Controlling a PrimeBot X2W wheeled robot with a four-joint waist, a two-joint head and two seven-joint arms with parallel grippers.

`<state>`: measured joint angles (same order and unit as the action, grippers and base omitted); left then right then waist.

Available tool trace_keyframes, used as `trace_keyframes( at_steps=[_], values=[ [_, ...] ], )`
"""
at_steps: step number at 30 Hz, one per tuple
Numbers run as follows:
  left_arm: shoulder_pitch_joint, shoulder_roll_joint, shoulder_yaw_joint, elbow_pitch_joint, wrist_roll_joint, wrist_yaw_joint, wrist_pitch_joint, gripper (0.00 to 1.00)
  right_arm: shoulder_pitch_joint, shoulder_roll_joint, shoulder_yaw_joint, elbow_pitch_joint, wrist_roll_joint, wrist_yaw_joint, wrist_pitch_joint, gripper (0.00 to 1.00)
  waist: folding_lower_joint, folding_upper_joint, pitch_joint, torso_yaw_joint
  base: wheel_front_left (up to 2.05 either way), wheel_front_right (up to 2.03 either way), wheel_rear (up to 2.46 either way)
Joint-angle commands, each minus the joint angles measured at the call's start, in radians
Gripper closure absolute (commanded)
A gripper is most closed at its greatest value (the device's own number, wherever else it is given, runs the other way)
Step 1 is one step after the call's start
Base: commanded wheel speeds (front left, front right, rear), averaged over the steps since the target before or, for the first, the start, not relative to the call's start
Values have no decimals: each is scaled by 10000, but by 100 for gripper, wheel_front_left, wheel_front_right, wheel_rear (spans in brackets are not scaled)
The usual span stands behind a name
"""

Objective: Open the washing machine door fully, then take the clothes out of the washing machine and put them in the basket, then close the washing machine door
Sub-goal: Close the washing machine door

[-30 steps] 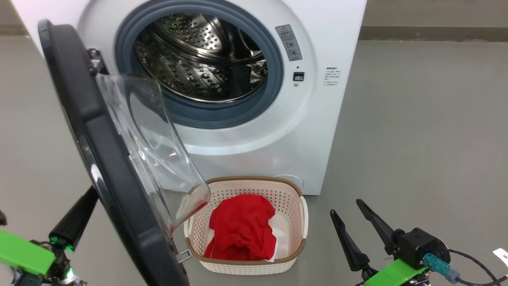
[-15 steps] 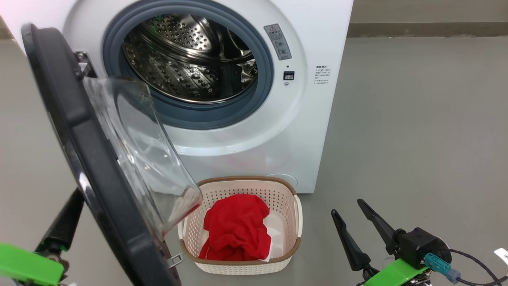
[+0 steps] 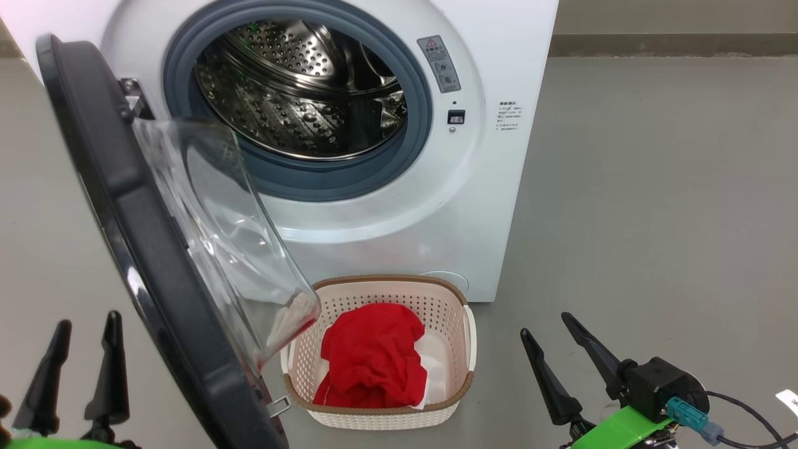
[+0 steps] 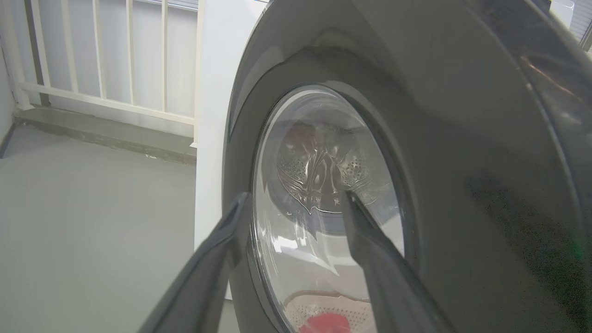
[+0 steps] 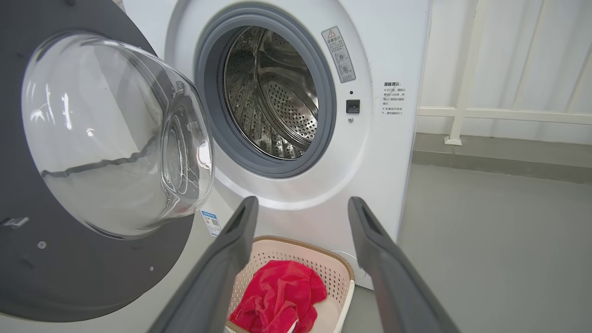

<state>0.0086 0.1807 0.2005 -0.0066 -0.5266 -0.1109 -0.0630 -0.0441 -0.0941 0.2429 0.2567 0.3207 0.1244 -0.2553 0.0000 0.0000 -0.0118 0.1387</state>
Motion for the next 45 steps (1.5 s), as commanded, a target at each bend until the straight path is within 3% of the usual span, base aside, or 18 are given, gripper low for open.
trace_keyframes(
  at_steps=[1,8,15,29,45],
  values=[
    [-152,350,304,-127,272,12,-287,0,-259,-57,211,-220,61,63,-65,0,0,0,3,-9,0,0,0],
    [-80,300,160,839,1351,480,-1488,0,-261,-35,175,-235,65,63,-65,0,0,0,8,-13,0,0,0],
    [44,153,11,1369,2001,599,-1917,0,-244,-20,147,-264,57,63,-65,0,0,0,40,40,0,0,0],
    [189,-633,471,1593,2842,287,-1986,0,-279,13,185,-240,44,63,-65,0,0,0,85,45,0,0,0],
    [156,-1007,862,1856,3451,35,-1987,0,-213,-16,214,-223,56,63,-65,0,0,0,43,102,0,0,0]
  ],
)
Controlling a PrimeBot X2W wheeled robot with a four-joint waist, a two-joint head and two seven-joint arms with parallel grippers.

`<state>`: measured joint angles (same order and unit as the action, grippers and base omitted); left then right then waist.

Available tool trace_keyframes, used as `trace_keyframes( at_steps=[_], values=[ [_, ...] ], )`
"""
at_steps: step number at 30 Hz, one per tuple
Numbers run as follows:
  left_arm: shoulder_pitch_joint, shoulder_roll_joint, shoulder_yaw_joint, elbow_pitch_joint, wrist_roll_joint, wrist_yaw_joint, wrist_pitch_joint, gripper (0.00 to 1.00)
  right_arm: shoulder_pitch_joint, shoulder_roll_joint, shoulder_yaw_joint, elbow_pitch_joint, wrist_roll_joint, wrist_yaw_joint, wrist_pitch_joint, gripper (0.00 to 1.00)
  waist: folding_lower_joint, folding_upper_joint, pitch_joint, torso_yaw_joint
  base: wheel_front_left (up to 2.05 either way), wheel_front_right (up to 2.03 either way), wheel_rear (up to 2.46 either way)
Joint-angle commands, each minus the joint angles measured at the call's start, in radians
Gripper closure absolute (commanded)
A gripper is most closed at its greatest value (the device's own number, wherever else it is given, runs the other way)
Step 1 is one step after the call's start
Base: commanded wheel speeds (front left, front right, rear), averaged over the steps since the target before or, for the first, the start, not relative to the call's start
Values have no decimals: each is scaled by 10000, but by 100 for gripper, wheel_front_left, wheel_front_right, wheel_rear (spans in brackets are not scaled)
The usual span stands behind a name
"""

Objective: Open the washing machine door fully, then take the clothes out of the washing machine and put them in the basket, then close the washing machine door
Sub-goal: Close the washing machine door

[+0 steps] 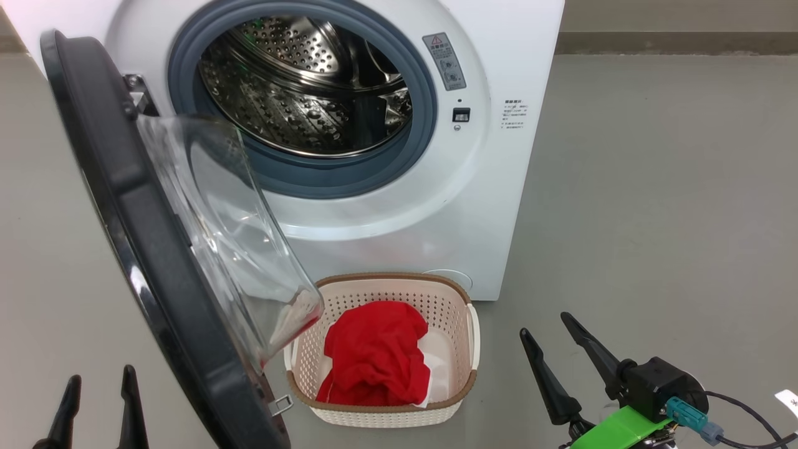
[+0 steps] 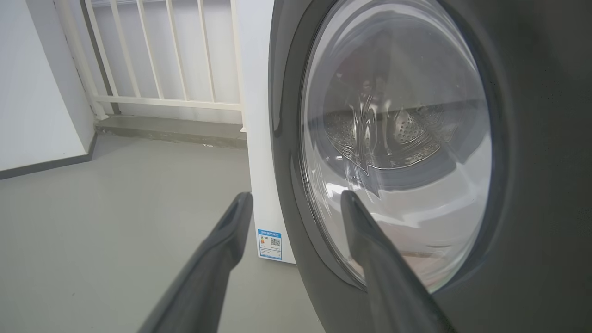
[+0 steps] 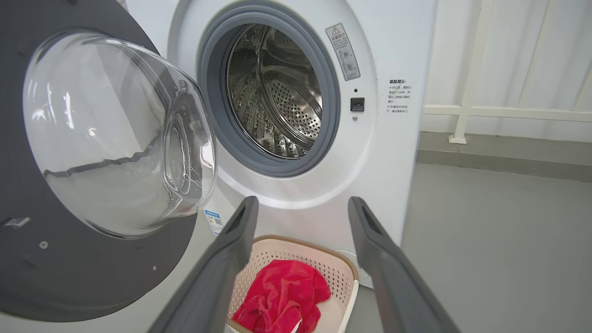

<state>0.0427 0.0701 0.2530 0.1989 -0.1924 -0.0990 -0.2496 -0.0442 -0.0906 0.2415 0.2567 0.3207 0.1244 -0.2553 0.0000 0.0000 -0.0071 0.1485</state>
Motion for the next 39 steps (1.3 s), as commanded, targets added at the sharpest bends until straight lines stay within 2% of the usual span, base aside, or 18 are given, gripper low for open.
trace_keyframes(
  at_steps=[1,14,15,17,18,20,21,22,26,30,31,34,36,39],
  values=[
    [-182,90,348,-179,143,-96,-121,0,-205,-49,230,-220,51,63,-65,0,0,0,-12,11,0,0,0],
    [-130,1,420,-43,406,-215,-122,0,-174,-52,274,-183,80,63,-65,0,0,0,-90,63,0,0,0],
    [-127,0,415,-34,423,-221,-122,3,-173,-51,273,-182,83,63,-65,0,0,0,-89,64,0,0,0],
    [-139,-5,405,-51,423,-234,-122,30,-173,-48,272,-178,89,63,-65,0,0,0,-91,65,0,0,0],
    [-162,-12,406,-78,349,-243,-122,50,-171,-47,273,-176,92,63,-65,0,0,0,-96,68,0,0,0],
    [-213,-17,395,-106,195,-261,-122,80,-166,-46,272,-170,90,63,-65,0,0,0,-103,76,0,0,0],
    [-270,-23,411,-150,23,-270,-122,100,-162,-47,272,-166,85,63,-65,0,0,0,-110,81,0,0,0],
    [-324,-30,428,-187,-179,-279,-122,100,-158,-48,276,-160,81,63,-65,0,0,0,-119,82,0,0,0],
    [-708,-108,553,-318,-2117,-305,153,100,-132,-52,276,-141,72,63,-65,0,0,0,-166,95,0,0,0],
    [-1124,-159,626,-1020,-5133,-312,1243,100,-118,-48,291,-131,71,63,-65,0,0,0,-197,83,0,0,0],
    [-1124,-159,626,-1020,-5133,-312,1243,100,-118,-48,291,-131,71,63,-65,0,0,0,-197,83,0,0,0],
    [-1314,-176,945,-1648,-7216,-284,2330,100,-120,-34,305,-142,56,63,-65,0,0,0,-193,54,0,0,0],
    [-1465,-184,1114,-2096,-8602,-76,3149,100,-122,-21,309,-147,50,63,-65,0,0,0,-184,30,0,0,0],
    [-1561,-191,1219,-2803,-10639,673,4537,100,-118,-2,306,-153,40,63,-65,0,0,0,-168,-10,0,0,0]
  ],
)
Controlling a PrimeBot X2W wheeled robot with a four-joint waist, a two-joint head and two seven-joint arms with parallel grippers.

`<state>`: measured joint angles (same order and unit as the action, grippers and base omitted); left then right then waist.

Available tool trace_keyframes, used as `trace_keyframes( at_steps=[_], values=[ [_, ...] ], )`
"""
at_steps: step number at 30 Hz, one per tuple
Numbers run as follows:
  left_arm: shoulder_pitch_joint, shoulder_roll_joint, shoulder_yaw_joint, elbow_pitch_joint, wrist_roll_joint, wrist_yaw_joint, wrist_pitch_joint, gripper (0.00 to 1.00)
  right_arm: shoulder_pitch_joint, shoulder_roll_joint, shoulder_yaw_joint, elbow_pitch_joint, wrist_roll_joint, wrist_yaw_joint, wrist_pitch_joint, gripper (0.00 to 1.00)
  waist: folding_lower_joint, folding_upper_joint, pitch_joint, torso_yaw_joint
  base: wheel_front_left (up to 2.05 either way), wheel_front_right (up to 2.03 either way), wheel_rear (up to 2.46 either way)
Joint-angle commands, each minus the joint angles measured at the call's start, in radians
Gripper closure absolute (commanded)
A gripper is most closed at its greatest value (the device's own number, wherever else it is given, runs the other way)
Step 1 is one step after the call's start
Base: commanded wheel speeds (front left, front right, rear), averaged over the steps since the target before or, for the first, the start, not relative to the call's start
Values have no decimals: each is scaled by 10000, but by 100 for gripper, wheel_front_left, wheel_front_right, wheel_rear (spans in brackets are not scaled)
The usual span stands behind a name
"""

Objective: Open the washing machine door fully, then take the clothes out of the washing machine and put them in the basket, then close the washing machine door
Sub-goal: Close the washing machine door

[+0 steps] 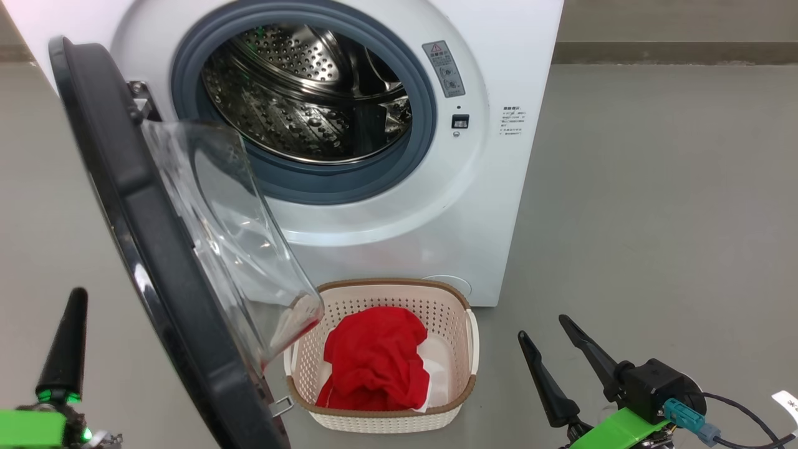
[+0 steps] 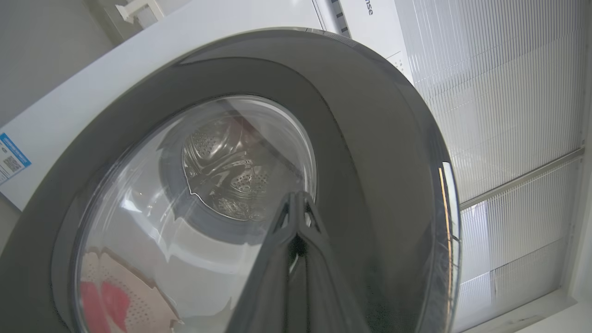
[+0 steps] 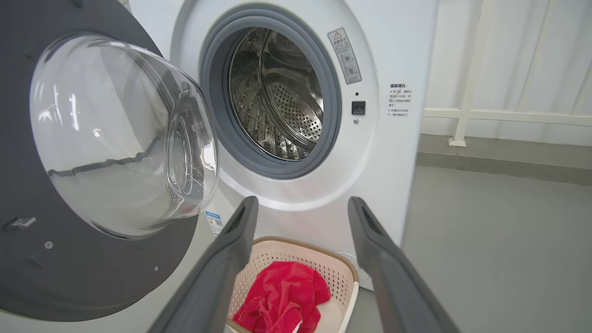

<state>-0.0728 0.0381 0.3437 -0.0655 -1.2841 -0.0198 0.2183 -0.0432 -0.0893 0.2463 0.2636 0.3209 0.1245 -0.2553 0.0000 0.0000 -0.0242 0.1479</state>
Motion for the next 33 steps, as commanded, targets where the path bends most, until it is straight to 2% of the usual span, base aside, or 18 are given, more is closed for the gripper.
trace_keyframes(
  at_steps=[1,6,10,18,33],
  values=[
    [-405,128,350,-424,-270,155,223,100,-133,-11,259,-230,31,62,-65,0,0,0,17,-17,0,0,0],
    [-177,125,336,-1501,-2080,1321,1479,100,-163,-1,258,-267,-2,62,-65,0,0,0,83,-74,0,0,0],
    [7,124,149,-2025,-2475,1777,1883,100,-197,12,275,-284,-4,62,-65,0,0,0,134,-125,0,0,0],
    [-65,123,-518,-2204,-2332,1885,1940,100,-270,-59,273,-271,-22,62,-65,0,0,0,219,-246,0,0,0],
    [-860,122,-1581,-1568,-2760,1373,1127,100,-447,-140,273,-237,-40,62,-65,0,0,0,550,-825,0,0,0]
  ],
)
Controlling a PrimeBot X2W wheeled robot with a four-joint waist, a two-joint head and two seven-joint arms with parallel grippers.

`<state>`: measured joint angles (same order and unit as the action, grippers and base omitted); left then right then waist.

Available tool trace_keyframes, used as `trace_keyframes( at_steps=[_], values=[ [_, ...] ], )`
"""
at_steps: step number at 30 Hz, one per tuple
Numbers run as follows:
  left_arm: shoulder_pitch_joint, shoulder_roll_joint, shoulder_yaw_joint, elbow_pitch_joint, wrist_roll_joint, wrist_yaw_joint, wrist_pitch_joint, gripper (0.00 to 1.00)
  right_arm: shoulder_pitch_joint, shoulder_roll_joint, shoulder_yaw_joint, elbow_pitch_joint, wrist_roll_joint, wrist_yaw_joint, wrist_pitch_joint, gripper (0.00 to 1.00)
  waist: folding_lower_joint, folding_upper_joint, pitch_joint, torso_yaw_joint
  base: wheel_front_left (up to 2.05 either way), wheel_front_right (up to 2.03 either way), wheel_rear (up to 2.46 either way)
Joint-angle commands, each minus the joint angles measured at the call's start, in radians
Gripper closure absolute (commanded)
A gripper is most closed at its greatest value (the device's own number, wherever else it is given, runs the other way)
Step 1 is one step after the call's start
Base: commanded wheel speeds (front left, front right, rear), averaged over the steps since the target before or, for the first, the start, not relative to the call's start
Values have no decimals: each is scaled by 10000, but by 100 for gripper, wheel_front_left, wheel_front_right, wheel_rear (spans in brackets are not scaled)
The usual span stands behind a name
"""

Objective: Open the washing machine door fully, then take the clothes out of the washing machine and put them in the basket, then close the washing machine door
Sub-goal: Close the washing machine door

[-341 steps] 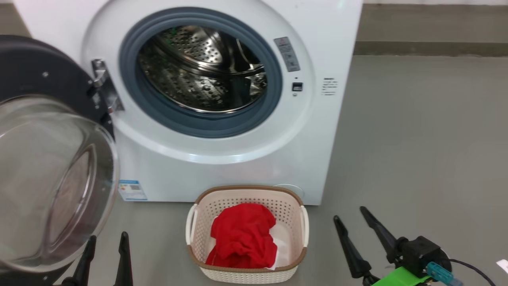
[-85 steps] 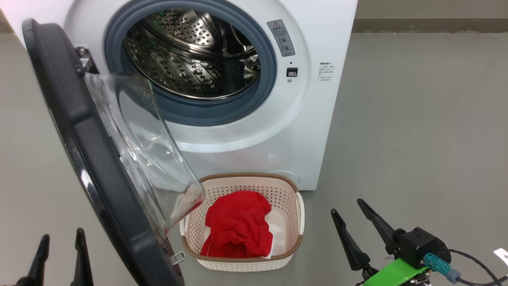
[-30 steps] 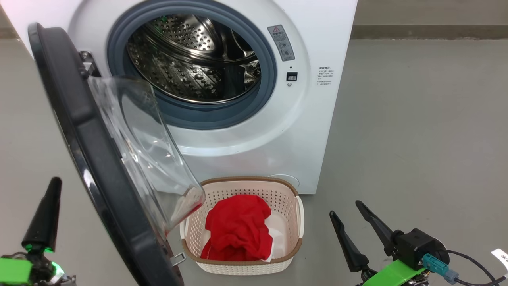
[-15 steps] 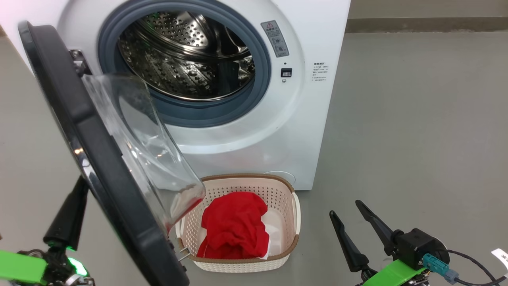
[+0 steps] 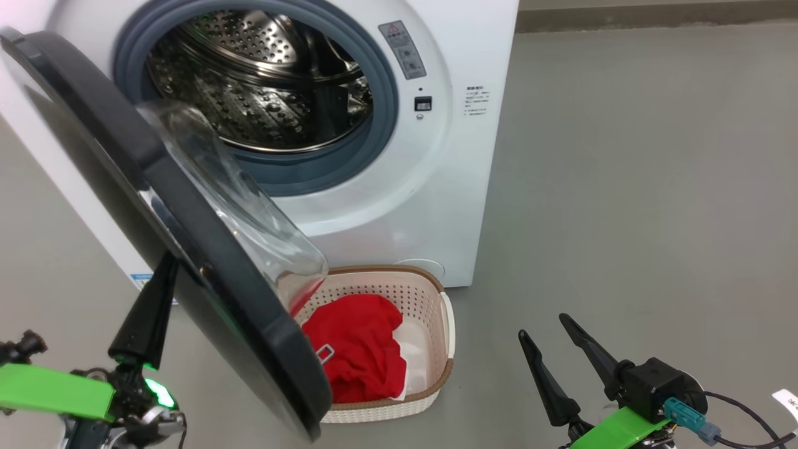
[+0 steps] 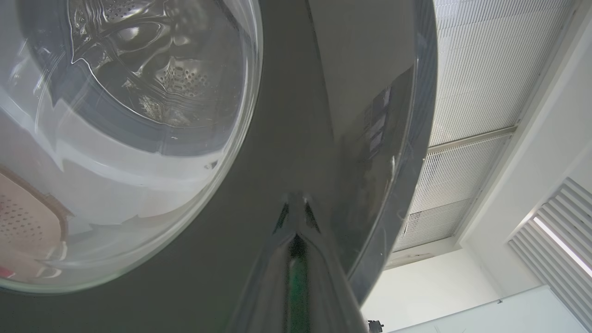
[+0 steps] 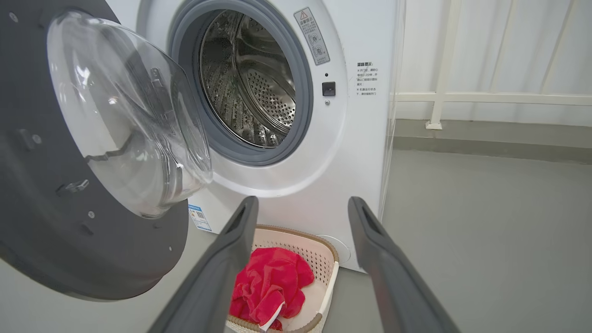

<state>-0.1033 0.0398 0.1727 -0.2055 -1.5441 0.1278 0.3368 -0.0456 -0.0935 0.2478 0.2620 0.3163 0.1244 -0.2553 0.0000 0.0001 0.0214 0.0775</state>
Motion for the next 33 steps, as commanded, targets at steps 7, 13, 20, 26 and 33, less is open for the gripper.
trace_keyframes(
  at_steps=[7,13,20,26,33],
  values=[
    [-1123,105,-332,244,-261,-175,-541,100,-537,-113,242,-273,-23,63,-65,0,0,-1,326,-473,0,0,0],
    [-1784,105,-653,696,-393,-295,-981,100,-656,-88,228,-313,-43,63,-65,0,0,-1,597,-870,0,0,0],
    [-2710,105,-644,1373,-413,-468,-1369,100,-772,-43,195,-365,-73,63,-65,0,0,-1,968,-1357,0,0,0],
    [-3649,105,-673,1930,-486,-545,-1575,100,-949,-57,171,-408,-107,63,-65,0,0,-1,1398,-1712,0,0,0],
    [-4883,117,-706,2812,-509,-736,-1663,100,-1176,-34,233,-434,-141,63,-65,0,0,-1,1870,-2116,0,0,0]
  ],
)
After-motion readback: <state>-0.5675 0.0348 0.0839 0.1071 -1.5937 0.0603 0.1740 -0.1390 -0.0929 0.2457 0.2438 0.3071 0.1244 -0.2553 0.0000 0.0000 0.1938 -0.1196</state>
